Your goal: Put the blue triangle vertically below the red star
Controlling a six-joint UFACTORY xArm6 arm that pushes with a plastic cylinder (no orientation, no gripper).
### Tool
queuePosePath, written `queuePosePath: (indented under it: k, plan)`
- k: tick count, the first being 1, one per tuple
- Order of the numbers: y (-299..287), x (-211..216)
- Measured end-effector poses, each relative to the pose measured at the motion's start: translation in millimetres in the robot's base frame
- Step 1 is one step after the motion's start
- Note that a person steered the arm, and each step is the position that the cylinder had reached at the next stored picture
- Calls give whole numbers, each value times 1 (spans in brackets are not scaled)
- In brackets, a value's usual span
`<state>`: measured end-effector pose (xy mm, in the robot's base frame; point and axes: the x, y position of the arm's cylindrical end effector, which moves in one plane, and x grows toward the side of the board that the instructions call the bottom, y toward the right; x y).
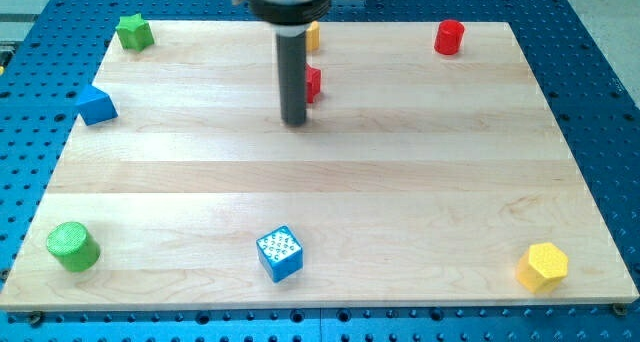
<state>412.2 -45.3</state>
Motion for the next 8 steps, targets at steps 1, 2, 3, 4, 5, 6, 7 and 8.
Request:
queuePosePath:
  k: [1,2,3,4,5,6,7,8]
  plan:
    - [-146,53]
    - [-256,53]
    - [-258,19]
    - [-258,-45]
    - [-215,-51]
    - [-129,-20]
    - [-179,-27]
    - [-219,2]
